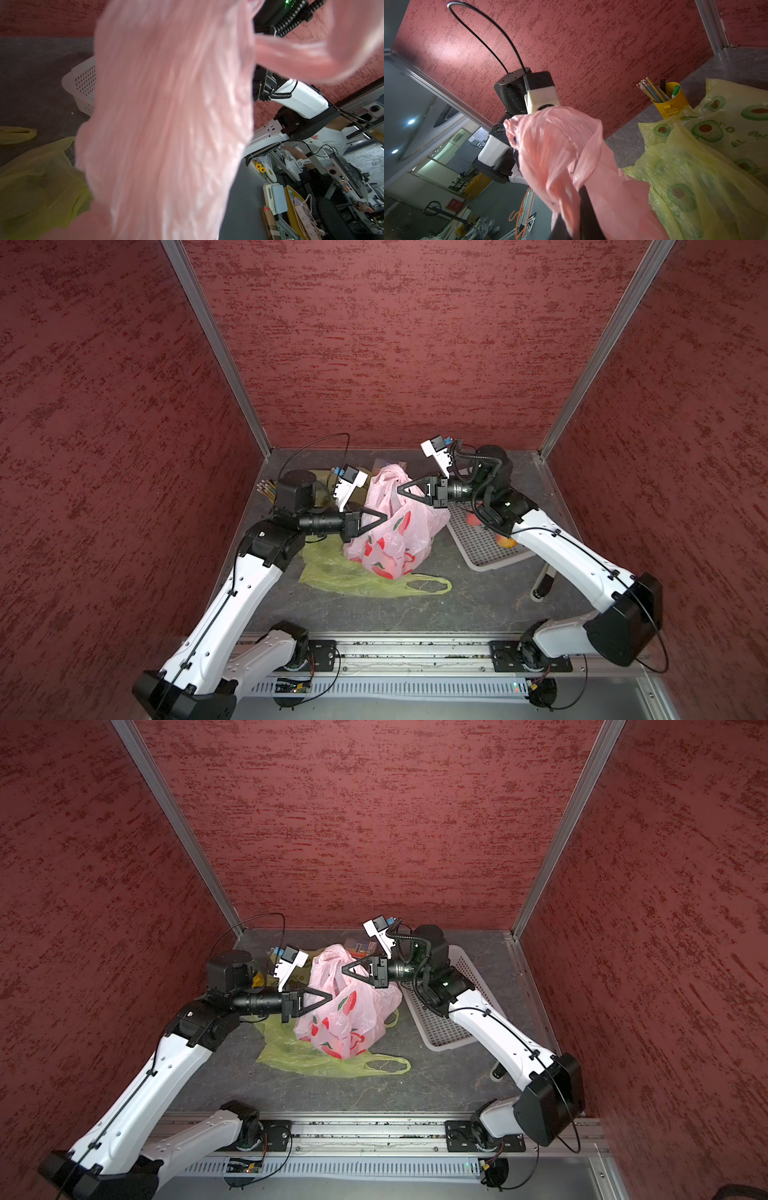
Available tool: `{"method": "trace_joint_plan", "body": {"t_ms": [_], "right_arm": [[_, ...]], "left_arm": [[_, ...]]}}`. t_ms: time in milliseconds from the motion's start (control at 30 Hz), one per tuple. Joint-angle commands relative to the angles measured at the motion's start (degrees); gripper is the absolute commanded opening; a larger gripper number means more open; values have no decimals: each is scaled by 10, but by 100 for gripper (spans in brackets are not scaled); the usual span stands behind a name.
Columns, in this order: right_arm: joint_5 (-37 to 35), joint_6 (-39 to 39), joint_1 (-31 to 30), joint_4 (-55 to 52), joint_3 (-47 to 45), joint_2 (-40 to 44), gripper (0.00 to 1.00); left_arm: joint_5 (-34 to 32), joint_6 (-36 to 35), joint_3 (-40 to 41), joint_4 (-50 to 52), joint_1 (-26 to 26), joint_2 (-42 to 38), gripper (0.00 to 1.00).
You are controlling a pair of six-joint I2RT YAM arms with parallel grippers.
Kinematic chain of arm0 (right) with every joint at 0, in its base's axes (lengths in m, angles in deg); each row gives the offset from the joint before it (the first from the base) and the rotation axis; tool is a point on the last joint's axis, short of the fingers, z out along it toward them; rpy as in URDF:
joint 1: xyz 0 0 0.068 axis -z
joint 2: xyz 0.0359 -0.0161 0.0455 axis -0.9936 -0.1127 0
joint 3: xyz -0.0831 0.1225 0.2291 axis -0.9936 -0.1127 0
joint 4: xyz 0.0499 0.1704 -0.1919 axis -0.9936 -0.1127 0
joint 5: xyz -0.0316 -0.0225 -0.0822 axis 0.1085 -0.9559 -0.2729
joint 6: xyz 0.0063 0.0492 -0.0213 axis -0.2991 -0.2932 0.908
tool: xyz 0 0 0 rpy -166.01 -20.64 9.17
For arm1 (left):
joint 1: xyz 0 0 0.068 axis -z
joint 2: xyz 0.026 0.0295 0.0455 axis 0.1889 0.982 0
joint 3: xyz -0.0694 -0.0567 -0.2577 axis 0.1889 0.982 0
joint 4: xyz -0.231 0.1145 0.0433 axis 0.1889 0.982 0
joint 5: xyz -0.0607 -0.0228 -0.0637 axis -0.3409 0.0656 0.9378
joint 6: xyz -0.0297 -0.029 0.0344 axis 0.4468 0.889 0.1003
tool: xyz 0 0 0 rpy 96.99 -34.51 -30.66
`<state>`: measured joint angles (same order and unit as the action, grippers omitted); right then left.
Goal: Place the peach into a plastic bag & tie a knot
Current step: Cross the plastic bag with the plastic bag.
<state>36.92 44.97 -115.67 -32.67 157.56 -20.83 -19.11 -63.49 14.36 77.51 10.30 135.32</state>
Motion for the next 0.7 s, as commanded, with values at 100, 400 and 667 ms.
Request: {"method": "trace_joint_plan", "body": {"t_ms": [100,400,667], "right_arm": [[-36,-7,7,16,14,7,14],[-64,-5,9,19,3,5,12],[-65,1,16,17,-15,23,15]], "left_arm": [[17,-26,-11,41,36,11,0],[19,-10,-7,4,41,3,0],[57,48,21,-77,-13,-33,0]]}}
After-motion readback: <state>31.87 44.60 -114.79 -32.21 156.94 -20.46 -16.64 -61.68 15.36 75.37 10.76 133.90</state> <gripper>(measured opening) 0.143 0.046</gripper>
